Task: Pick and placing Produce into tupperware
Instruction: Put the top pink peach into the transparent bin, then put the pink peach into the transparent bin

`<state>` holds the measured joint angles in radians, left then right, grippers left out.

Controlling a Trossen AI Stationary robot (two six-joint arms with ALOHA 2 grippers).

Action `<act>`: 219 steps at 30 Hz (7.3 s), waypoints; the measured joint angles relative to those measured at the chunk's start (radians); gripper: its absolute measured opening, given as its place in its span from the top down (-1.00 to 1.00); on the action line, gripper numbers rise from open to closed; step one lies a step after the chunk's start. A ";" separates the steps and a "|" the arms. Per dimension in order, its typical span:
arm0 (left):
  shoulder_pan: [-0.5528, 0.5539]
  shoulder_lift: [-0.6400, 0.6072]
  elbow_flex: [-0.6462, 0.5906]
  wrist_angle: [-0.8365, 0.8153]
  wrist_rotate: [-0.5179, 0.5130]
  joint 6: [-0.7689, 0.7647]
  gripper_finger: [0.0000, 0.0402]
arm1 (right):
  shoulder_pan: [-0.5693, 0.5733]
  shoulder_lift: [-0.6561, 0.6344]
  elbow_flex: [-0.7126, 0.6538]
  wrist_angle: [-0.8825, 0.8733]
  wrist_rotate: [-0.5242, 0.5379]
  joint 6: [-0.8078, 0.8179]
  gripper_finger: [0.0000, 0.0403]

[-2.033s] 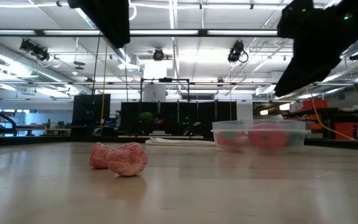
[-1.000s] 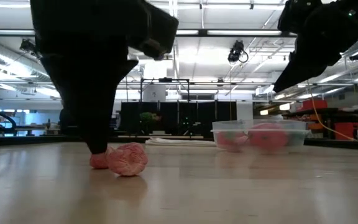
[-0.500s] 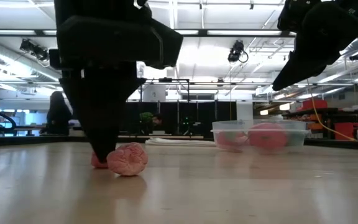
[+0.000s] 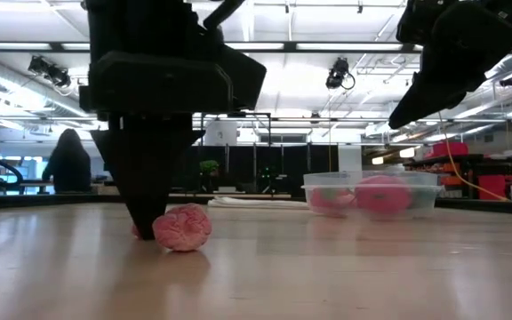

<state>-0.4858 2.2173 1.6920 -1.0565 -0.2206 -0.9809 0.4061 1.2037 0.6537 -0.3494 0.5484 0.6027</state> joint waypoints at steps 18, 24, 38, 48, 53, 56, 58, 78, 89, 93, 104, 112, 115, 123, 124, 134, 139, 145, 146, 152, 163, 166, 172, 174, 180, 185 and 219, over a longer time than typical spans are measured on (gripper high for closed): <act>0.261 -0.002 0.239 0.161 -0.545 0.290 0.89 | 0.001 -0.031 0.018 -0.033 -0.045 -0.003 0.07; 0.387 0.011 0.238 0.419 -0.351 0.523 0.88 | 0.050 -0.138 0.099 -0.260 -0.077 0.172 0.07; 0.427 0.027 0.229 0.467 -0.097 0.601 0.00 | 0.171 -0.217 0.083 -0.293 0.030 0.183 0.07; 0.408 -0.007 0.392 -0.140 -0.099 0.446 -0.10 | 0.165 -0.159 0.082 -0.172 0.124 0.151 0.07; 0.403 -0.007 0.511 -0.518 -0.102 0.347 0.02 | 0.147 -0.008 0.082 0.118 -0.036 -0.074 0.07; 0.382 -0.043 0.523 -0.477 -0.115 0.368 0.08 | 0.139 0.109 0.082 0.375 -0.162 -0.227 0.07; 0.368 -0.064 0.527 -0.463 -0.120 0.385 0.11 | 0.139 0.181 0.083 0.514 -0.201 -0.291 0.07; 0.297 -0.195 0.520 -0.515 -0.291 0.397 0.12 | 0.097 0.771 0.414 0.586 -0.187 -0.125 0.07; 0.295 -0.217 0.521 -0.514 -0.326 0.421 0.12 | 0.077 0.932 0.599 0.574 -0.148 -0.202 0.07; 0.288 -0.217 0.521 -0.514 -0.326 0.436 0.12 | 0.074 0.947 0.599 0.567 -0.163 -0.153 0.07; 0.277 -0.217 0.520 -0.514 -0.326 0.431 0.11 | 0.086 1.027 0.602 0.604 -0.109 -0.065 0.07; 0.262 -0.217 0.521 -0.515 -0.325 0.412 0.14 | 0.085 1.018 0.600 0.595 -0.085 -0.115 0.07; 0.255 -0.217 0.521 -0.514 -0.325 0.388 0.12 | 0.085 1.018 0.600 0.588 -0.085 -0.125 0.11; 0.229 -0.217 0.521 -0.515 -0.325 0.352 0.14 | 0.084 0.951 0.597 0.436 -0.082 -0.203 0.60; 0.224 -0.217 0.520 -0.514 -0.325 0.343 0.14 | 0.084 0.928 0.597 0.390 -0.076 -0.204 0.66; 0.163 -0.217 0.521 -0.515 -0.324 0.285 0.14 | 0.082 0.600 0.597 -0.253 0.129 -0.052 0.96; 0.125 -0.224 0.520 -0.514 -0.324 0.274 0.13 | 0.085 0.499 0.583 -0.225 0.074 -0.077 0.84; 0.087 -0.299 0.520 -0.515 -0.324 0.175 0.10 | 0.085 0.526 0.583 -0.156 -0.015 -0.157 0.57; 0.078 -0.313 0.520 -0.514 -0.324 0.155 0.10 | 0.085 0.543 0.583 -0.148 -0.026 -0.158 0.52; 0.004 -0.398 0.521 -0.515 -0.316 0.027 0.13 | 0.088 0.689 0.582 0.030 -0.083 -0.158 0.23; -0.188 -0.383 0.461 -0.515 -0.304 -0.023 0.07 | 0.050 0.888 0.583 0.800 -0.297 -0.463 0.02; -0.207 -0.397 0.461 -0.514 -0.383 -0.029 0.07 | 0.002 0.936 0.599 0.961 -0.393 -0.458 0.03; -0.215 -0.466 0.462 -0.515 -0.507 0.045 0.08 | -0.058 1.062 0.756 0.900 -0.445 -0.426 0.06; -0.214 -0.487 0.462 -0.515 -0.545 0.074 0.07 | -0.066 1.109 0.828 0.851 -0.447 -0.429 0.07; -0.213 -0.510 0.462 -0.515 -0.555 0.098 0.06 | -0.091 1.248 1.062 0.715 -0.505 -0.499 0.07; -0.225 -0.510 0.462 -0.515 -0.554 0.113 0.09 | -0.119 1.351 1.247 0.627 -0.558 -0.502 0.07; -0.232 -0.510 0.462 -0.515 -0.552 0.050 0.07 | -0.147 1.454 1.384 0.712 -0.689 -0.564 0.07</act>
<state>-0.7174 1.7077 2.1540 -1.5711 -0.7727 -0.9314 0.2592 2.6575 2.0377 0.3629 -0.1402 0.0385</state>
